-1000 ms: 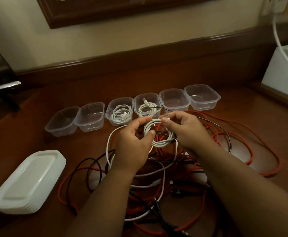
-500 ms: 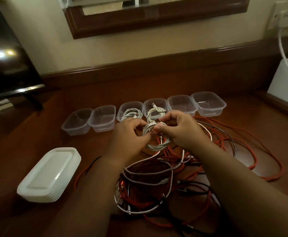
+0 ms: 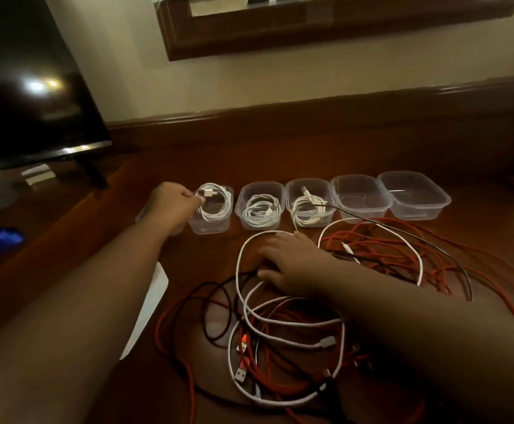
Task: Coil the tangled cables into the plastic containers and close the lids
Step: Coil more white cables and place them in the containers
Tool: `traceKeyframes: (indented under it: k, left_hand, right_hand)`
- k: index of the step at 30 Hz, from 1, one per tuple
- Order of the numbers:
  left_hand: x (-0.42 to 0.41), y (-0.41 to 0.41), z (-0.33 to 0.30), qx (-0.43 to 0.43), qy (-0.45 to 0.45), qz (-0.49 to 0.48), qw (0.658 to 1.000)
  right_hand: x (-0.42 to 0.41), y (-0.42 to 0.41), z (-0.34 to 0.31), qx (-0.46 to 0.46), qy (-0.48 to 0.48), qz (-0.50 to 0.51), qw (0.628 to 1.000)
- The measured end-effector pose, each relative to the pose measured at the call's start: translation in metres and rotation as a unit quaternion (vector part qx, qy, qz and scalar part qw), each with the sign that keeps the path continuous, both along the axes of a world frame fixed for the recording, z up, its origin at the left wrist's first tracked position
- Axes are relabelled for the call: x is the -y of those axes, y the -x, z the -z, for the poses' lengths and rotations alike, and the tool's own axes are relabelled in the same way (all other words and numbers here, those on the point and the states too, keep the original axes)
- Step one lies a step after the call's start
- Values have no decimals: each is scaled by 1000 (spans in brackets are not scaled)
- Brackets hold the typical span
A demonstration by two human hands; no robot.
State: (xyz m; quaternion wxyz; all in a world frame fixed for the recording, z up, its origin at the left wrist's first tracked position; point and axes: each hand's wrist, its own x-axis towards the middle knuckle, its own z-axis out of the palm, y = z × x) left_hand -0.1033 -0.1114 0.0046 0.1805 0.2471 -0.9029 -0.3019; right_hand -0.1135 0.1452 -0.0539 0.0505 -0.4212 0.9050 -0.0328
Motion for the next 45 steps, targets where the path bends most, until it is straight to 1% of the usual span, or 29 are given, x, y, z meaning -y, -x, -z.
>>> traceKeyframes:
  k: [1, 2, 6, 9, 14, 17, 21, 23, 25, 28, 30, 32, 33, 34, 36, 38, 40, 43, 45]
  left_hand:
    - [8, 10, 1, -1, -5, -15, 1000]
    - [15, 19, 2, 1, -2, -26, 1000]
    - [31, 48, 9, 61, 82, -48, 994]
    - [33, 61, 16, 109, 121, -63, 985]
    - [24, 73, 25, 175, 243, -65, 952]
    - [19, 73, 24, 193, 274, -57, 940]
    - [14, 63, 17, 196, 265, -46, 943]
    - [8, 52, 12, 175, 250, -24, 952]
    - [-4, 36, 6, 141, 224, 18, 964]
    - [-35, 3, 0, 64, 197, 114, 972]
    - [-61, -27, -3, 31, 176, 221, 959]
    - [-85, -61, -5, 51, 148, 314, 937]
    - [-95, -75, -3, 78, 156, 337, 925]
    - [-104, -87, -1, 107, 192, 343, 913]
    - [-115, -102, 6, 148, 293, 318, 890]
    - [-119, -108, 11, 165, 328, 267, 891]
    - [-121, -111, 16, 181, 309, 229, 905]
    - [-122, -112, 25, 195, 207, 204, 937]
    - [-124, -113, 29, 211, 169, 193, 943]
  right_hand:
    - [0, 1, 8, 3, -19, -7, 1000]
    - [-1, 2, 14, 12, -18, -8, 1000]
    - [-1, 5, 23, 4, 19, -14, 1000]
    - [-2, 7, 27, 9, 31, -14, 999]
    - [-1, 8, 30, 6, 50, -14, 999]
    - [-2, 8, 28, 12, 55, -14, 998]
    - [-2, 6, 25, 11, 59, -13, 998]
    - [-1, 6, 25, 15, 58, -10, 998]
    - [-1, 4, 22, 20, 51, -6, 998]
    - [-2, -4, 8, 22, 60, -1, 998]
    - [-3, -11, -5, 12, 99, 14, 995]
    - [-9, -21, -19, 1, 143, 44, 989]
    - [-13, -28, -25, -1, 161, 62, 985]
    - [-20, -35, -30, 0, 176, 80, 981]
    - [-35, -49, -34, 1, 190, 99, 977]
    - [-52, -60, -33, -13, 189, 104, 976]
    - [-68, -74, -36, -15, 203, 119, 972]
    - [-89, -97, -46, 10, 218, 144, 965]
    - [-101, -110, -50, 7, 216, 149, 965]
